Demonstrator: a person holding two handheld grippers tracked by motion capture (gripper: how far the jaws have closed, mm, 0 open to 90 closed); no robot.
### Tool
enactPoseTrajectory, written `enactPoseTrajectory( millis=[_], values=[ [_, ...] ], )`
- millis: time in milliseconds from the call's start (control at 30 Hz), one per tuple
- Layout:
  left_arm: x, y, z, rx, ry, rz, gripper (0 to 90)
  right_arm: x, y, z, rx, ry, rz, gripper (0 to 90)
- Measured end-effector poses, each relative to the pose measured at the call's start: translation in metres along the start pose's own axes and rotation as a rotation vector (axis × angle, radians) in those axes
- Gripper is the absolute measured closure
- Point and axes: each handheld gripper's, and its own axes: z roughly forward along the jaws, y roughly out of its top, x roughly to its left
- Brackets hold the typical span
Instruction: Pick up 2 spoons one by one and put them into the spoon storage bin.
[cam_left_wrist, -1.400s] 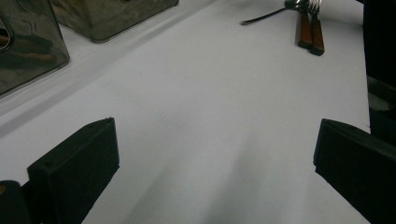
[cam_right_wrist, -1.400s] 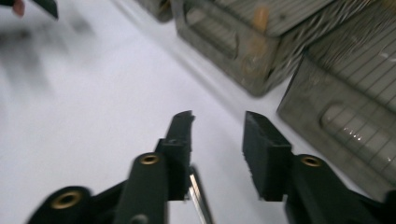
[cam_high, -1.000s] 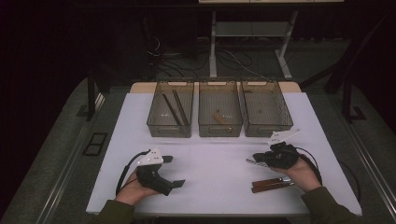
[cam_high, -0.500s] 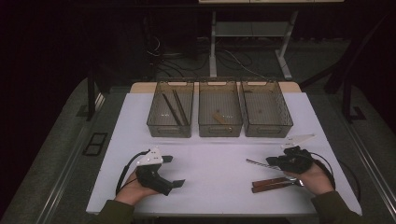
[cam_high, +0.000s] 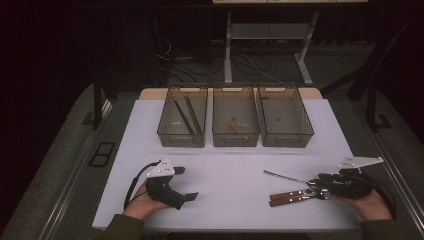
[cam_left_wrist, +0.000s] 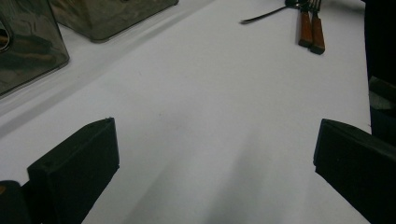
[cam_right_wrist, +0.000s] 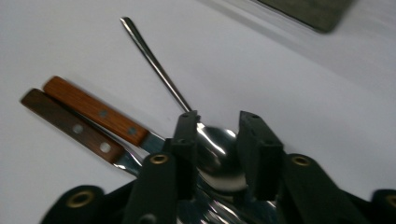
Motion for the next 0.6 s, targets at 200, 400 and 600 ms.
enactPoseTrajectory(
  millis=[200,400,600],
  values=[
    [0.000,0.000,0.000,0.000,0.002,-0.001,0.0,-0.010,-0.009,0.000,-0.002,-0.018,0.046,53.6],
    [0.000,0.000,0.001,0.001,0.001,-0.002,0.0,-0.014,-0.010,0.008,0.019,0.024,0.083,52.0],
    [-0.001,0.000,0.001,0.000,0.001,-0.002,0.0,-0.012,-0.010,0.012,0.039,0.034,0.073,54.6]
  ],
)
